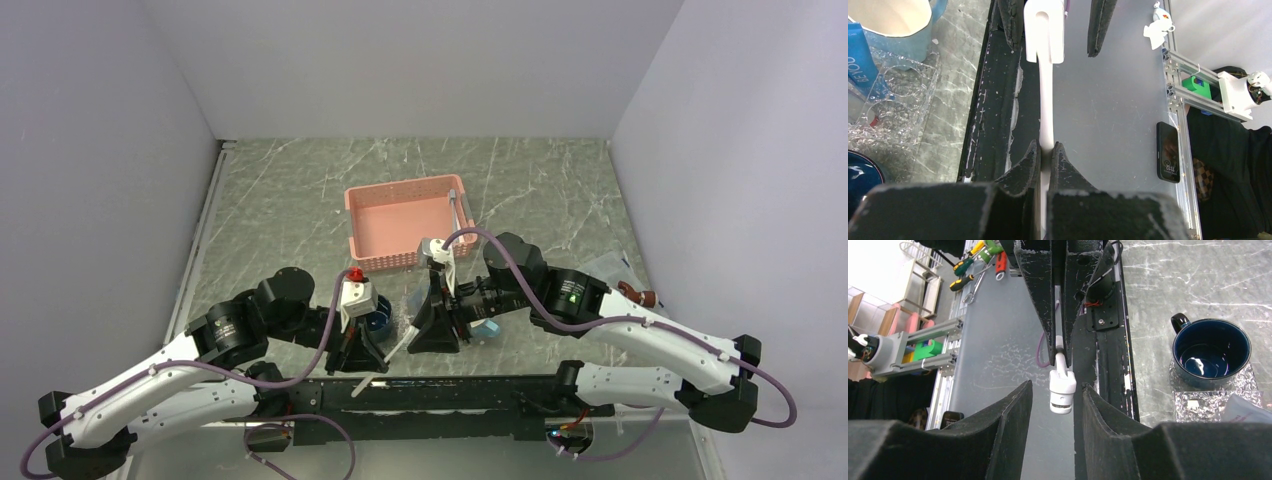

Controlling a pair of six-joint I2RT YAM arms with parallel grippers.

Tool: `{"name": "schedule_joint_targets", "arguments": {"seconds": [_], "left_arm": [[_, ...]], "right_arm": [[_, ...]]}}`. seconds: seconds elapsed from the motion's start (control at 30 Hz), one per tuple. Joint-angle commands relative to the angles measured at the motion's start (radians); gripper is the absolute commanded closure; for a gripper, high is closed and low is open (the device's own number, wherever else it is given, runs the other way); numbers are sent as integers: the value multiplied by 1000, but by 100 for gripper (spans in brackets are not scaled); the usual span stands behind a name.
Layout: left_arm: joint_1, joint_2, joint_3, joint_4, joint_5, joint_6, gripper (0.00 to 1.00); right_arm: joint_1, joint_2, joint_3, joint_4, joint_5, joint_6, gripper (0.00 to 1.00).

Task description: Prepare toiletry sets of a toothbrush and toothpaste on the tray

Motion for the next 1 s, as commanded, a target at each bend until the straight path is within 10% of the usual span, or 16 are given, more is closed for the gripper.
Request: {"name": "schedule_joint_targets", "arguments": {"seconds": [0.0,0.77,0.97], "left_arm": [[2,3,18,10,35,21,100],[2,16,32,-11,13,44,99],[1,6,63,-38,-60,58,48]], "right_arm": [[5,-1,52,30,-7,-15,58],[3,35,60,24,-7,-30,96],[5,35,67,-13,19,-40,100]]}}
